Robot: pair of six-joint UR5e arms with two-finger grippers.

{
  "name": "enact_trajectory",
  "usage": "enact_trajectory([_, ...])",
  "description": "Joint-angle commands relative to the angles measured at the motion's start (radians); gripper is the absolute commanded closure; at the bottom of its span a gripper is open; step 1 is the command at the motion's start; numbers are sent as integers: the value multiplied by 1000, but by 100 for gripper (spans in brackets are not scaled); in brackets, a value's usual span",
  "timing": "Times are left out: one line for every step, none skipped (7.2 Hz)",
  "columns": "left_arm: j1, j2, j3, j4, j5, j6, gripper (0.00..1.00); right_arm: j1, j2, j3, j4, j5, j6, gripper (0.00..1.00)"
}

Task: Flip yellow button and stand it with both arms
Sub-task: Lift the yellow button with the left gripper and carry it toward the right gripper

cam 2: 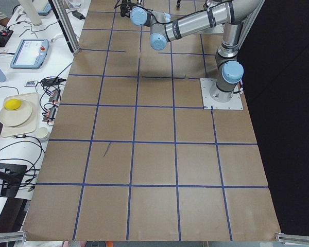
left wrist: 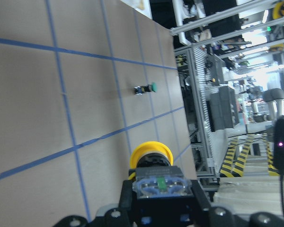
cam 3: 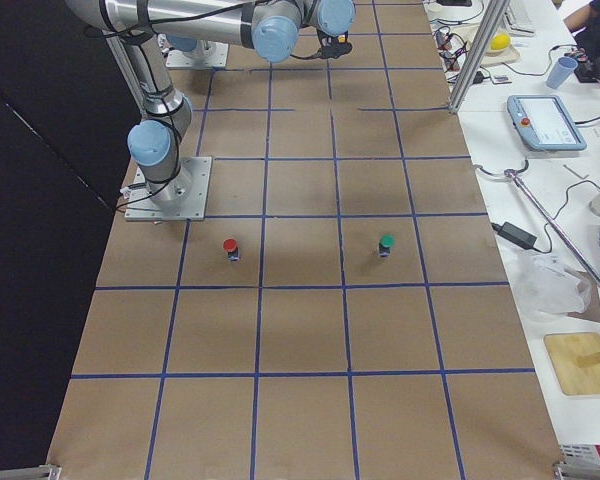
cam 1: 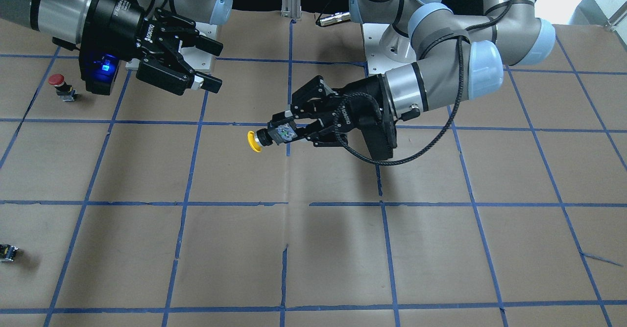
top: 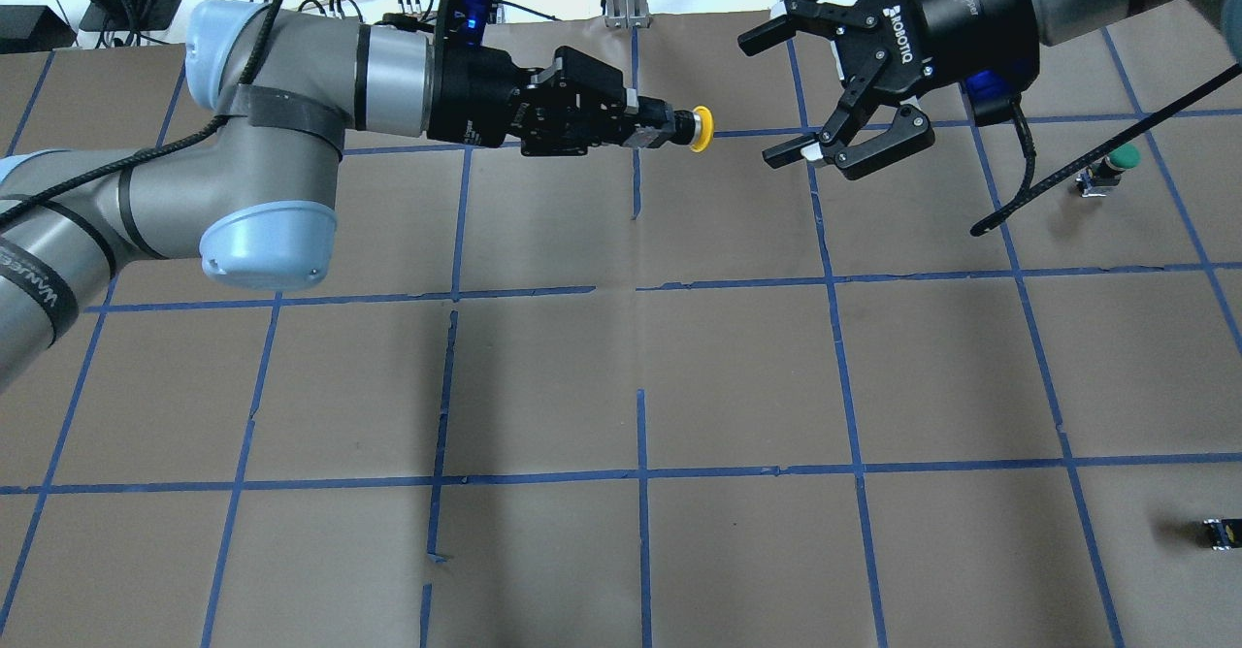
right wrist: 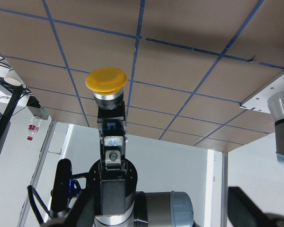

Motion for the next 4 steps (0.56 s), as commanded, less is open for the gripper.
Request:
enact_trajectory([-23,8,-75,77,-168,-51,100,1,16,-2,-49,-2,64,0])
enact_trajectory([-23,24,-103,96,-178,-64,100,-1,16,7,-69,-26,76,0])
enact_trajectory([-21,36,-113,97,-237,-115,100,-1,15,8,-67,-57,77,0])
enact_trajectory([-23,32,-112,99,-259,-117,100,-1,15,13,-46,-98,78,0])
